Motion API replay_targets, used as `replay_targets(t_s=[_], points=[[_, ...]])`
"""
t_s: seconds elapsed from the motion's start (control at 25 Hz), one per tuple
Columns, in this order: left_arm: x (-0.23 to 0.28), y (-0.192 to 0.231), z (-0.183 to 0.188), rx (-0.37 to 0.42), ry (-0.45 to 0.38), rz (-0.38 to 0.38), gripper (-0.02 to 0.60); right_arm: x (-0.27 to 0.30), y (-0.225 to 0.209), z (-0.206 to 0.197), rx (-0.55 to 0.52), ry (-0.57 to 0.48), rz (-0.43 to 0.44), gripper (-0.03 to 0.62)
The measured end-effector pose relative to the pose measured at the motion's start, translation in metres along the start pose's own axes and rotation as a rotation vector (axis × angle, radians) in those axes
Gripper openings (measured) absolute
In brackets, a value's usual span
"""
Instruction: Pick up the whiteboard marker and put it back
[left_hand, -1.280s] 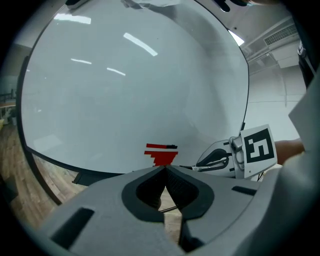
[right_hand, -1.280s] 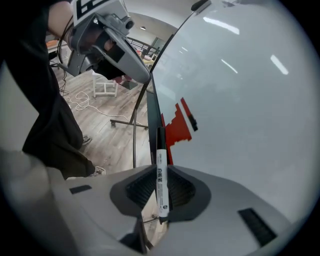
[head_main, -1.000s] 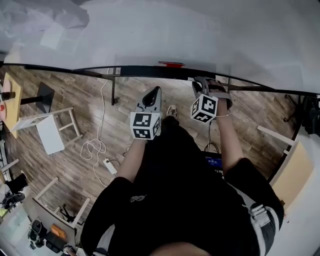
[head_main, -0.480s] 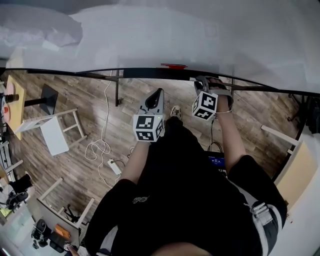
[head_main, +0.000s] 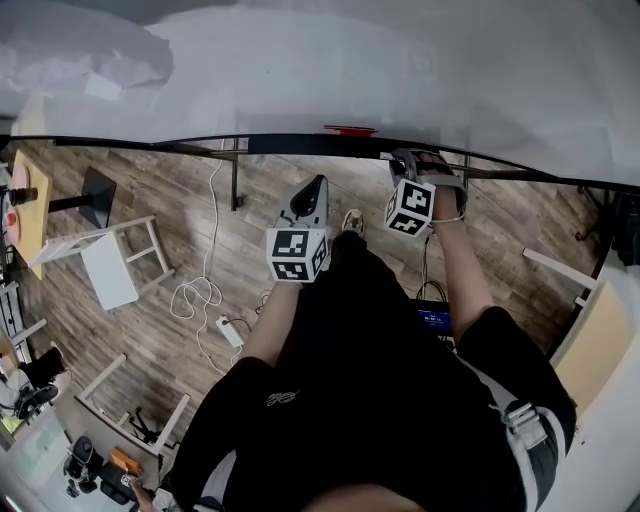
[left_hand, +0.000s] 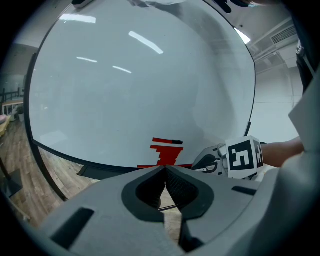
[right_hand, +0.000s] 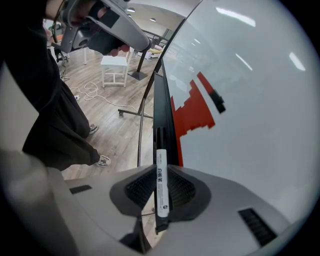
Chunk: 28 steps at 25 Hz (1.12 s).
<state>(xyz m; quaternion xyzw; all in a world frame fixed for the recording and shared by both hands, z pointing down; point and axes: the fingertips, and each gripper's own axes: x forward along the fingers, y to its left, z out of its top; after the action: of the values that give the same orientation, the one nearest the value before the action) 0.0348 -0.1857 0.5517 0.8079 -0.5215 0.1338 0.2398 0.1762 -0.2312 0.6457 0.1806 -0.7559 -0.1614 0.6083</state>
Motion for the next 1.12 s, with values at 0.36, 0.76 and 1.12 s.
replay_targets(t_s=[0.36,0.76,1.12], points=[[0.0,0.004,-0.003,-0.002,0.007,0.011,0.008,0.008,0.003,0.0,-0.026,0.009,0.014,0.054],[0.0,0.0,-0.003,0.002,0.013,0.003,0.008,0.004,-0.001,-0.001,0.018,0.003,0.008,0.088],[-0.004,-0.002,-0.006,0.011,0.028,-0.015,0.008,-0.012,-0.02,0.003,0.148,-0.059,-0.117,0.104]])
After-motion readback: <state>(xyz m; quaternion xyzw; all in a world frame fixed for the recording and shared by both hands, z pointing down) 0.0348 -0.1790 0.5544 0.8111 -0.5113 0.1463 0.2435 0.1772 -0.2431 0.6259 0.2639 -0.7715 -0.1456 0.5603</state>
